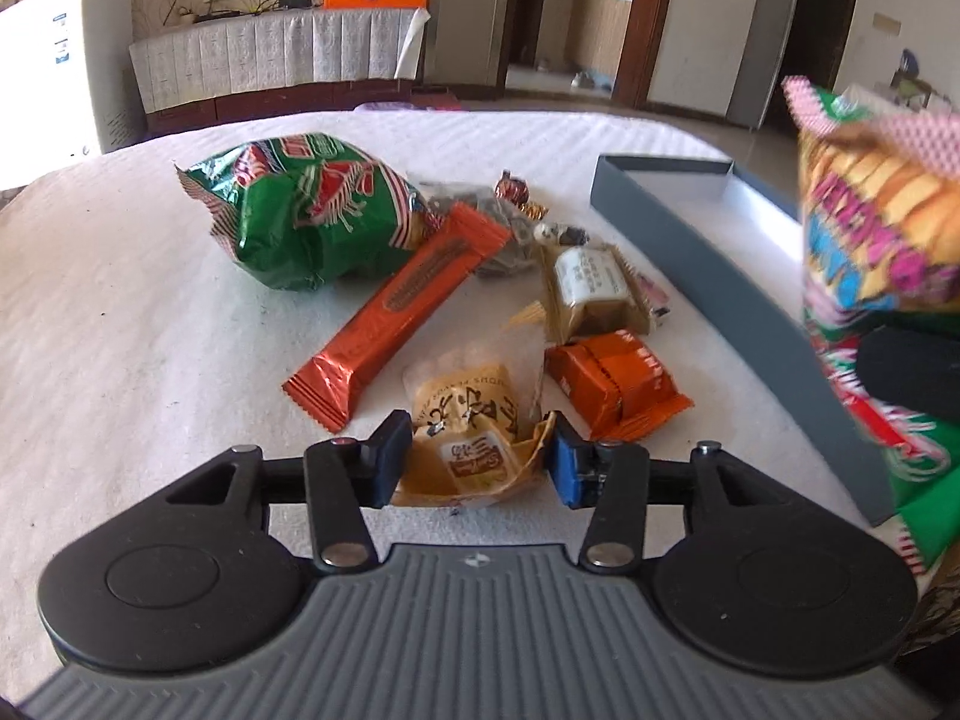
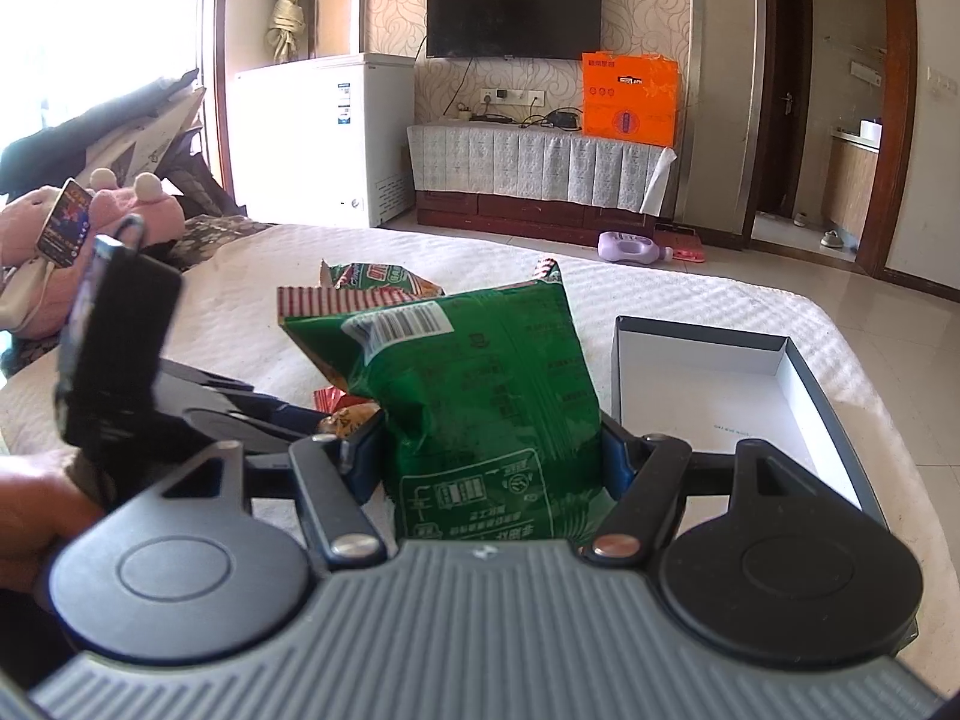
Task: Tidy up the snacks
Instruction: 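Grasp the wrapped bread pastry with the left tool while the right tool holds the green bag, then carry the pastry over the grey box with the left tool and release it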
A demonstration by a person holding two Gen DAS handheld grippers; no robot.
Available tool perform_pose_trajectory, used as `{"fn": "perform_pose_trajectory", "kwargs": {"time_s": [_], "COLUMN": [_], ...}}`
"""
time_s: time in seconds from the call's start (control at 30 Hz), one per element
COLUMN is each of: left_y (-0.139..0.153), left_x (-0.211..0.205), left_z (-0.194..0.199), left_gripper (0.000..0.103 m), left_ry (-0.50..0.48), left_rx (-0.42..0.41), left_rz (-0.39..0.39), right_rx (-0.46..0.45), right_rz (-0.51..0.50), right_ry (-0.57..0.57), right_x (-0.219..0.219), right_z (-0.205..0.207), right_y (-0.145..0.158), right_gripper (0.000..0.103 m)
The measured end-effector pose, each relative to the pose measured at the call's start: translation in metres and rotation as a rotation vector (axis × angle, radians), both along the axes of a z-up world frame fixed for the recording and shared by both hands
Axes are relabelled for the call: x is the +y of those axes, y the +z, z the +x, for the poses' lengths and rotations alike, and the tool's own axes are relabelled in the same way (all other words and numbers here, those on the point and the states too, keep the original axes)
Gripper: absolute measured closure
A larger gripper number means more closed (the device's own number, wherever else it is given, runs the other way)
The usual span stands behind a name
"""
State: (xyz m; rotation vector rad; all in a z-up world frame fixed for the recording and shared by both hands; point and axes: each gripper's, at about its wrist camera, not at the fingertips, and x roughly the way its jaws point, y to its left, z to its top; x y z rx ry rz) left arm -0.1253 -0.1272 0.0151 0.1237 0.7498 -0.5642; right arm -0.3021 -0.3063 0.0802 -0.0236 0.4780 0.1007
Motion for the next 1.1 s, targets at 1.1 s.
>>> {"fn": "perform_pose_trajectory", "kwargs": {"time_s": [1.1], "left_y": [0.048], "left_x": [-0.040], "left_z": [-0.034], "left_gripper": [0.056], "left_ry": [0.065], "left_rx": [-0.240], "left_rz": [0.039], "right_rx": [-0.091], "right_rz": [0.051], "right_ry": [-0.081], "right_x": [-0.034], "right_z": [-0.033], "right_y": [0.026], "right_gripper": [0.032]}}
